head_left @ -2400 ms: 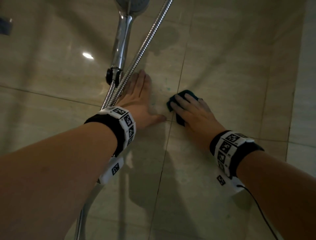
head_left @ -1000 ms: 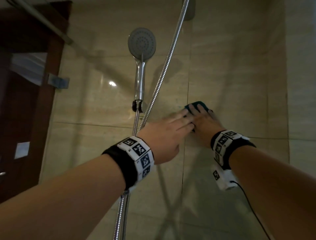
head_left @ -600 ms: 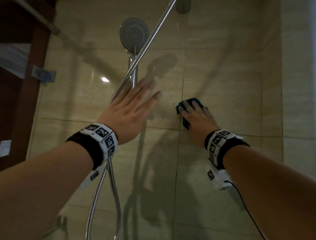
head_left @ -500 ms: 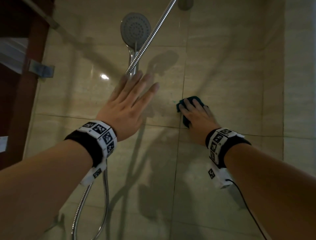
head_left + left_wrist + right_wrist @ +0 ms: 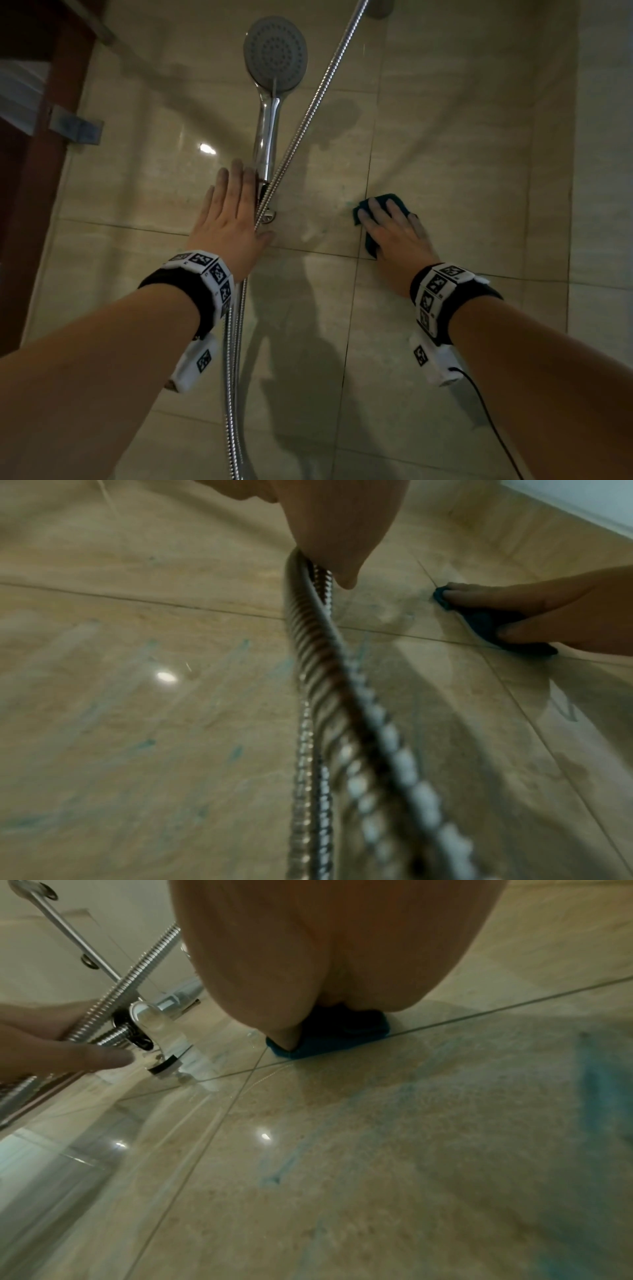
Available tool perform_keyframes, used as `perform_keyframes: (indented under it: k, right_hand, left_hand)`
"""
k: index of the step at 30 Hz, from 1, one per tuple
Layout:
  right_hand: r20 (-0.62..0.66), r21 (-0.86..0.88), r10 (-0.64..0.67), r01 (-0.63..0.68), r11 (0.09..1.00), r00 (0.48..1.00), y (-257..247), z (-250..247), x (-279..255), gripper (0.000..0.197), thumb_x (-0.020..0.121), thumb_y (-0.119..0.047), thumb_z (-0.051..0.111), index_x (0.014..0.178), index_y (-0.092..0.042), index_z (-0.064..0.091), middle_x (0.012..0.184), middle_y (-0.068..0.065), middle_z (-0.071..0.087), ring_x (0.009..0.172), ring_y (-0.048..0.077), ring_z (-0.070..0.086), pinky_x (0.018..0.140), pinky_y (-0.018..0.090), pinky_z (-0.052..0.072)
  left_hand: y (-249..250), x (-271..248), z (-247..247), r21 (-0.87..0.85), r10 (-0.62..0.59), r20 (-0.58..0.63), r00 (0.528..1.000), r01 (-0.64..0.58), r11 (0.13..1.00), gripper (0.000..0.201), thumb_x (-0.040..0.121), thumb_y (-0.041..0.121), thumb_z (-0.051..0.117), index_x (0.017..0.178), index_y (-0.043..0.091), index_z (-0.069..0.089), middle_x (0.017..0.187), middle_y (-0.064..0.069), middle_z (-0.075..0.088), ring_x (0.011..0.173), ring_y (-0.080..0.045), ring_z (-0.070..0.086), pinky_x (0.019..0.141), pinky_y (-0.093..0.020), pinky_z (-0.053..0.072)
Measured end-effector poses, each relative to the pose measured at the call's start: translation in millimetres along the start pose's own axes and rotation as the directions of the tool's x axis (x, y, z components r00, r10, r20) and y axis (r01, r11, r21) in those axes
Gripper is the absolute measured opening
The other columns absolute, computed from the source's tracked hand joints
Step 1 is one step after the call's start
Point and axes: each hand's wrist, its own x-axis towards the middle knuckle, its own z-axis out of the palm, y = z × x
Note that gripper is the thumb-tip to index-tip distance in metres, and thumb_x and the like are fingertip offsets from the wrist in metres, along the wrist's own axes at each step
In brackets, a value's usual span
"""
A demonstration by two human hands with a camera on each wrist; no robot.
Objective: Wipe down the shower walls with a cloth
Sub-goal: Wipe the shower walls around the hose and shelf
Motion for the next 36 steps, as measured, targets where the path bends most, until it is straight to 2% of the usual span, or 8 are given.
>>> perform_keyframes:
  k: [3,12,16,19,24,28,32,36]
  right_hand:
    - [0.007,0.026,0.001,-0.001,1.000,1.000,-2.3,-2.8,-1.2,0.089,0.096,-0.011,0.046,0.161,-0.039,-0.007,0.169,-0.017,-0.019,0.154,0.010,-0.022,0.122,0.035,-0.013]
    - [0.008,0.035,-0.005,0.005,0.999,1.000,-3.1,-4.6,-0.6,0.087,0.097,-0.010,0.047,0.162,-0.037,-0.005,0.169,-0.015,-0.016,0.155,0.011,-0.021,0.123,0.038,-0.011]
    - [0.003,0.039,-0.016,0.016,0.999,1.000,-0.8,-3.8,-0.5,0.084,0.098,-0.014,0.046,0.162,-0.038,-0.004,0.169,-0.016,-0.016,0.154,0.010,-0.020,0.120,0.034,-0.015]
    - [0.025,0.024,-0.019,0.018,1.000,1.000,-1.2,-17.7,5.2,0.078,0.102,-0.013,0.043,0.163,-0.037,0.000,0.170,-0.014,-0.013,0.156,0.012,-0.016,0.122,0.033,-0.012]
    - [0.014,-0.002,0.056,-0.056,0.998,0.998,4.0,-60.9,62.6,0.071,0.104,-0.010,0.042,0.164,-0.030,0.011,0.172,-0.005,-0.003,0.158,0.022,-0.004,0.127,0.044,0.003]
    - [0.054,-0.073,0.124,-0.120,0.990,0.991,10.0,-103.0,131.9,0.072,0.105,-0.009,0.045,0.164,-0.025,0.009,0.172,0.002,-0.004,0.158,0.029,-0.004,0.127,0.047,0.009]
    - [0.047,-0.053,0.164,-0.162,0.985,0.985,7.4,-124.8,161.6,0.076,0.104,-0.005,0.047,0.165,-0.022,0.005,0.172,0.003,-0.004,0.158,0.029,-0.005,0.127,0.042,0.009]
    - [-0.009,-0.084,0.197,-0.198,0.977,0.980,3.2,-115.6,166.3,0.078,0.102,0.000,0.046,0.165,-0.023,0.007,0.172,0.002,-0.004,0.158,0.030,-0.003,0.127,0.047,0.011]
  left_hand:
    - [3.5,8.8,5.1,-0.082,-0.067,0.025,0.997,0.068,0.994,0.102,0.102,0.057,0.049,0.161,0.016,-0.023,0.171,-0.005,-0.026,0.159,-0.023,-0.019,0.129,-0.039,-0.007]
    - [2.6,46.2,-11.4,-0.073,-0.050,-0.015,0.999,0.049,0.996,0.106,0.094,0.044,0.065,0.165,0.010,-0.006,0.173,-0.013,-0.013,0.160,-0.036,-0.008,0.130,-0.048,0.003]
    - [-5.4,48.7,-10.5,-0.088,-0.028,0.051,0.998,0.033,0.996,0.107,0.098,0.048,0.061,0.165,0.015,-0.015,0.173,-0.005,-0.019,0.160,-0.026,-0.012,0.130,-0.042,0.000]
    - [-9.6,47.9,-7.0,-0.169,-0.004,0.056,0.998,0.013,0.986,0.104,0.100,0.046,0.059,0.164,0.016,-0.018,0.174,-0.001,-0.017,0.160,-0.019,-0.011,0.130,-0.038,0.000]
    - [-17.1,47.5,0.1,-0.366,0.041,-0.010,0.999,-0.042,0.929,0.112,0.094,0.039,0.071,0.165,0.021,-0.014,0.175,0.002,-0.006,0.161,-0.016,-0.003,0.131,-0.039,0.006]
    - [-26.6,49.0,13.6,-0.471,-0.051,-0.079,0.996,0.008,0.882,0.126,0.085,0.046,0.080,0.164,0.017,-0.013,0.175,-0.002,0.000,0.161,-0.019,-0.001,0.131,-0.040,0.001]
    - [-39.4,51.5,32.6,-0.491,-0.087,0.012,0.996,0.082,0.867,0.126,0.080,0.063,0.072,0.165,0.013,-0.006,0.175,-0.008,-0.002,0.160,-0.026,-0.008,0.130,-0.045,-0.004]
    - [-35.3,57.8,45.8,-0.337,-0.064,0.036,0.997,0.072,0.939,0.114,0.078,0.071,0.047,0.167,0.016,0.000,0.174,-0.007,-0.011,0.159,-0.027,-0.015,0.126,-0.045,-0.011]
